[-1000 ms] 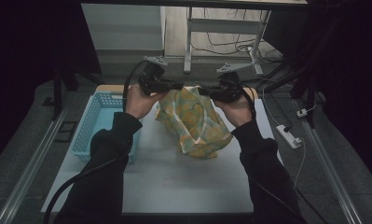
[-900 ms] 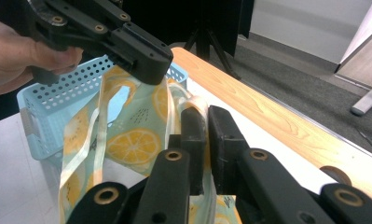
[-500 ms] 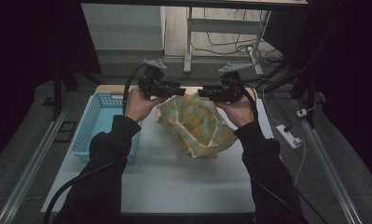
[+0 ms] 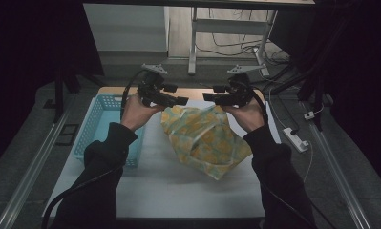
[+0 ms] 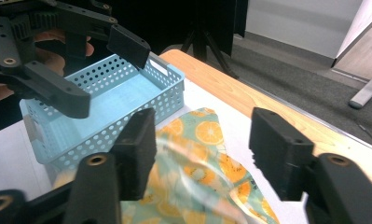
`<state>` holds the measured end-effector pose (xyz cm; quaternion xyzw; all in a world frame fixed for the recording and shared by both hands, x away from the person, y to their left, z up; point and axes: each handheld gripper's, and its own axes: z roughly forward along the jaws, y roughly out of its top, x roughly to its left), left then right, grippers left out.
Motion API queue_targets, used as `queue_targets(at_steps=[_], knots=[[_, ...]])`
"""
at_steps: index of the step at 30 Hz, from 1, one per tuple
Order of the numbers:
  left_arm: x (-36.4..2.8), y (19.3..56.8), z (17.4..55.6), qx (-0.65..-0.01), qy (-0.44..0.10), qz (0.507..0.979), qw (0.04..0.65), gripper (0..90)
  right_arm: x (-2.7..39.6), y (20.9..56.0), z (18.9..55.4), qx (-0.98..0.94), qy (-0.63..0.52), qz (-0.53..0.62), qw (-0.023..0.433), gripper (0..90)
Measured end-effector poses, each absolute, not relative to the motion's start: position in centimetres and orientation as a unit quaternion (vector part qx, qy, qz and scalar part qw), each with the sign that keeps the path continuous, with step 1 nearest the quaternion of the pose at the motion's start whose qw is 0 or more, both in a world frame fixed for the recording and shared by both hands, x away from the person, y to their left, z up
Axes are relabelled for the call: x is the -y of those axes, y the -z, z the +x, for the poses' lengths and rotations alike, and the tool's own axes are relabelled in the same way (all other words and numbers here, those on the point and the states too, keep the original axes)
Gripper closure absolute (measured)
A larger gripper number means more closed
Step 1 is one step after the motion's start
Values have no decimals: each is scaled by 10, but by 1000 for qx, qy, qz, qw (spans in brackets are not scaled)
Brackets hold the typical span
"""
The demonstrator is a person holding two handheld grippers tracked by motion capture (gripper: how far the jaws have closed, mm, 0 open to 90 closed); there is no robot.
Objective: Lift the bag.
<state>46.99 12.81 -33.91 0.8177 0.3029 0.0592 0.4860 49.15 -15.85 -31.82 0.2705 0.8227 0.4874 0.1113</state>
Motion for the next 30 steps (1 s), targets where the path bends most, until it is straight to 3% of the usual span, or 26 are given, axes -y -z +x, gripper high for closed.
queue_targets(at_steps=[16, 30], knots=[[-149, 364, 444, -302, -51, 817, 488, 45, 167, 329, 471, -820, -494, 268, 111, 184], [-157, 389, 419, -297, -59, 818, 489, 0, 169, 352, 457, -823, -489, 268, 111, 19]])
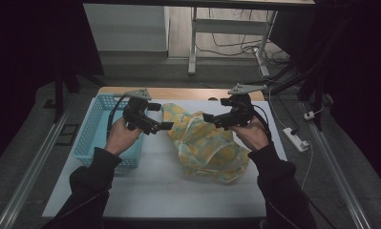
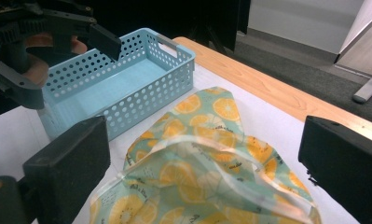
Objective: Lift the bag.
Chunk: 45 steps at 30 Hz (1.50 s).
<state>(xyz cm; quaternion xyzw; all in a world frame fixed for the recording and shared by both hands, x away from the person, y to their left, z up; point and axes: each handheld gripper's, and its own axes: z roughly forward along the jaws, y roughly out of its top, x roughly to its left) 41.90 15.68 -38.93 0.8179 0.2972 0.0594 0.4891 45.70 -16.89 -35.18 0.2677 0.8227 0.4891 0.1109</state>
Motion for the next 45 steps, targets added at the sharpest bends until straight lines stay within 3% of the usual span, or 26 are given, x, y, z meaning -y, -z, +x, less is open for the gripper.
queue_targets(at_steps=[23, 45], knots=[[-176, 434, 384, -323, -59, 808, 490, 0, 176, 392, 428, -827, -483, 262, 122, 0], [-193, 444, 349, -348, -83, 803, 477, 0, 199, 408, 410, -830, -457, 283, 150, 0]])
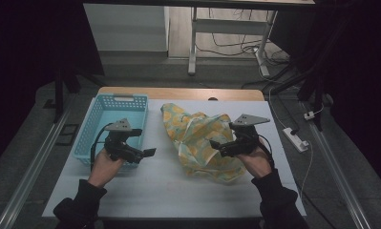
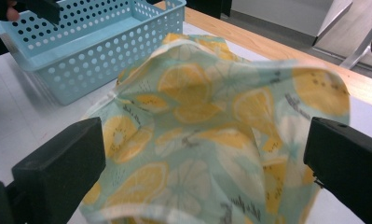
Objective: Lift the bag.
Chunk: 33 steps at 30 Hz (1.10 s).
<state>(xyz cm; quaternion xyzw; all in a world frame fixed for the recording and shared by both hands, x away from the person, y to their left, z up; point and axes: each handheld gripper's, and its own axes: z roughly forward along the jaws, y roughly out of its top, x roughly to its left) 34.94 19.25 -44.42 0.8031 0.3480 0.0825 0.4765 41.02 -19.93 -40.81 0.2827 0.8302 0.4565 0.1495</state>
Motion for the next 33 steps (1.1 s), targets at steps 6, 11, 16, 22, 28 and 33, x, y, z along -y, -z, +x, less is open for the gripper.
queue_targets(at_steps=[6, 11, 16, 22, 28, 33], knots=[[-195, 445, 341, -352, -87, 805, 471, 0, 207, 410, 404, -829, -453, 293, 149, 0], [-199, 447, 332, -356, -86, 803, 471, 0, 210, 413, 399, -830, -449, 297, 150, 0], [-206, 452, 322, -366, -86, 800, 468, 0, 217, 414, 392, -827, -450, 300, 151, 0], [-215, 459, 306, -379, -91, 795, 464, 0, 224, 415, 383, -823, -454, 306, 154, 0], [-224, 467, 289, -392, -94, 788, 466, 0, 234, 420, 372, -820, -452, 314, 155, 0], [-232, 473, 276, -401, -94, 781, 468, 0, 246, 428, 362, -817, -450, 323, 159, 0]])
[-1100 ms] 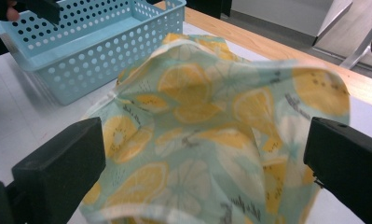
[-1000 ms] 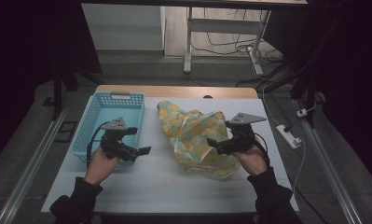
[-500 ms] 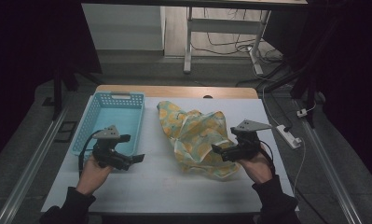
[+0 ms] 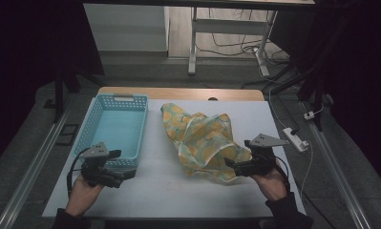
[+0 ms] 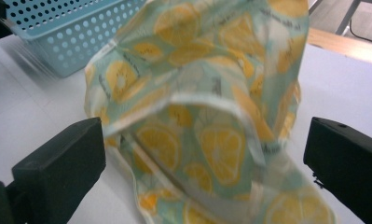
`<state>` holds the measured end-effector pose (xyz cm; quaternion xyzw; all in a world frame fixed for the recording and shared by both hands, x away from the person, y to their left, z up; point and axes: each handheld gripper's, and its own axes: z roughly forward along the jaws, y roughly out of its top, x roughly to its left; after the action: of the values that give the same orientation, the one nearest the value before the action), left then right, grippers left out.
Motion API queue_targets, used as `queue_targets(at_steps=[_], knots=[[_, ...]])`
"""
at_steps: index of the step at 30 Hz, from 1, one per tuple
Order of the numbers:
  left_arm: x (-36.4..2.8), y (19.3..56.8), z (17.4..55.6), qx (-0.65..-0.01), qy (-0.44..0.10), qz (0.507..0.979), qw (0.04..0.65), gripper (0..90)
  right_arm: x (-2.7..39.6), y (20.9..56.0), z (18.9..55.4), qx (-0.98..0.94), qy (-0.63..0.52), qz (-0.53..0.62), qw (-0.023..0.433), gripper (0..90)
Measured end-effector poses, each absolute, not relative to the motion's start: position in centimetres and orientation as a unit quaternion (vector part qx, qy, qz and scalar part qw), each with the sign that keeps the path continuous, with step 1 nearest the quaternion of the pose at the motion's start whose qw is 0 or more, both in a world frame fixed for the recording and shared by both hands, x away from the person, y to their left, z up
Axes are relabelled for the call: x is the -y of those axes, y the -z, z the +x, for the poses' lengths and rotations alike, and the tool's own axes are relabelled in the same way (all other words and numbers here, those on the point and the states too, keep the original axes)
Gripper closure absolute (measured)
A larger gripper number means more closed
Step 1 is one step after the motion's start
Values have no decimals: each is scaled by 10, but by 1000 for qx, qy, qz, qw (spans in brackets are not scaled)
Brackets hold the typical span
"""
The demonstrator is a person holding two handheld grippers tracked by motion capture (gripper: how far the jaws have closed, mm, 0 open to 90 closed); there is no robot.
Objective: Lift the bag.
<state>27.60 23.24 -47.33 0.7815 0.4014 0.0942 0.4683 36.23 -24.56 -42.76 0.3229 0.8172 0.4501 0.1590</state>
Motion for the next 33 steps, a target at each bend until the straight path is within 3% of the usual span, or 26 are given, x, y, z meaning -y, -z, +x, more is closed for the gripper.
queue_targets(at_steps=[21, 33], knots=[[-269, 502, 223, -457, -120, 760, 447, 0, 307, 472, 314, -798, -428, 386, 178, 0], [-285, 519, 206, -495, -128, 760, 402, 0, 329, 495, 296, -804, -395, 416, 159, 0]])
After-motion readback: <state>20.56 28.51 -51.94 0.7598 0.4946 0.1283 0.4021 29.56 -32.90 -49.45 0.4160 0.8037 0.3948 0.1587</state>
